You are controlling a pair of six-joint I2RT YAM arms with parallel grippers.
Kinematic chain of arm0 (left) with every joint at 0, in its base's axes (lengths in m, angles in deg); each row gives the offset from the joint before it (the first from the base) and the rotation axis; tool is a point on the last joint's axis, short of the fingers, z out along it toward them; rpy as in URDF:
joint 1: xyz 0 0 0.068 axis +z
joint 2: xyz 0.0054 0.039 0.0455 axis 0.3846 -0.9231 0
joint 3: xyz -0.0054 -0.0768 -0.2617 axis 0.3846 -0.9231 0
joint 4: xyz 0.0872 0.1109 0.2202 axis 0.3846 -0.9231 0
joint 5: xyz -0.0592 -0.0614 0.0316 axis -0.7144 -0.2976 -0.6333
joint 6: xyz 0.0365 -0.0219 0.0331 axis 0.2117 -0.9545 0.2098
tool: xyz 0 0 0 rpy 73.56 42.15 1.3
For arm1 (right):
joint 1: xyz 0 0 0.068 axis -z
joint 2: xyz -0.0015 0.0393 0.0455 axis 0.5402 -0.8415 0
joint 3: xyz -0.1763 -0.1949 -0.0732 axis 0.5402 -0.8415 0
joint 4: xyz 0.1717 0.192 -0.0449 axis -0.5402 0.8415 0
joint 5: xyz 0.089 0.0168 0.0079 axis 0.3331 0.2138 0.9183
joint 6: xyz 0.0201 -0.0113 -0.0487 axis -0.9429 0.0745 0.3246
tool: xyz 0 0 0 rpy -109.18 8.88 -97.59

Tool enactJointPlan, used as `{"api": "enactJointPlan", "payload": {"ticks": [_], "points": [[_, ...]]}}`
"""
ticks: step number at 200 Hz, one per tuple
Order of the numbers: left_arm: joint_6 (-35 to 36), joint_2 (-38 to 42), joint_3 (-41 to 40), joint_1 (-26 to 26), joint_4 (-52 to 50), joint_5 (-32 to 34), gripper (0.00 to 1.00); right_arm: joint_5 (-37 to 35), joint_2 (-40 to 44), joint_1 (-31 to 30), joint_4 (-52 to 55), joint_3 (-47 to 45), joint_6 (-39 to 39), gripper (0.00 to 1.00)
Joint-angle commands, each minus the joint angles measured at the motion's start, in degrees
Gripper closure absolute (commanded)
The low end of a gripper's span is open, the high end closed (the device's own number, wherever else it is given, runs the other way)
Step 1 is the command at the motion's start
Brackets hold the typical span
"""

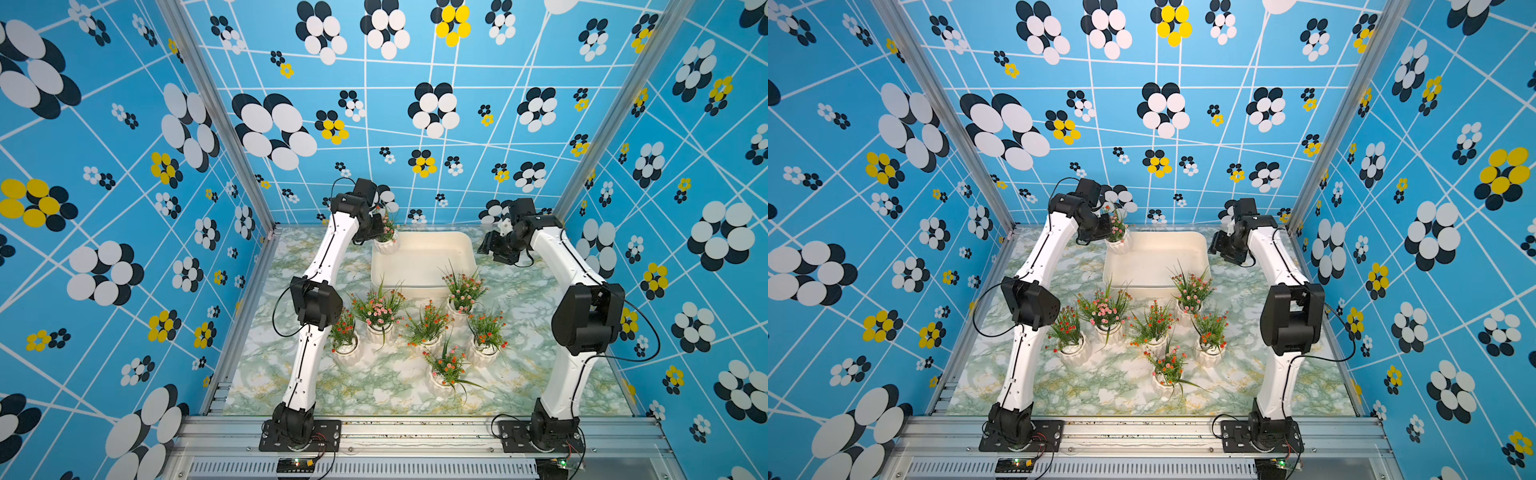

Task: Put the potted gypsophila into the storage box
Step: Pick up the baby's breath potted plant from the center of the board.

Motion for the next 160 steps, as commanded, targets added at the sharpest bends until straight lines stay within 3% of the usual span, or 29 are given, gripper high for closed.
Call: {"api": "enactJointPlan", "payload": {"ticks": [1, 45, 160], "points": [[0.8, -0.5, 0.2, 0.1, 4.7, -0.8, 1.0, 0.9, -1.0, 0.3, 1.7, 0.1, 1.5, 0.36], [3.9, -2.5, -1.5, -0.7, 7.2, 2.5, 1.0, 1.4, -0.5, 0.6, -0.3, -3.4, 1.4, 0.36], [4.0, -6.1, -3.7, -1.0, 11.7, 5.0, 1.0, 2.8, -0.9, 1.2, -2.6, -6.7, 1.1, 0.37]]}}
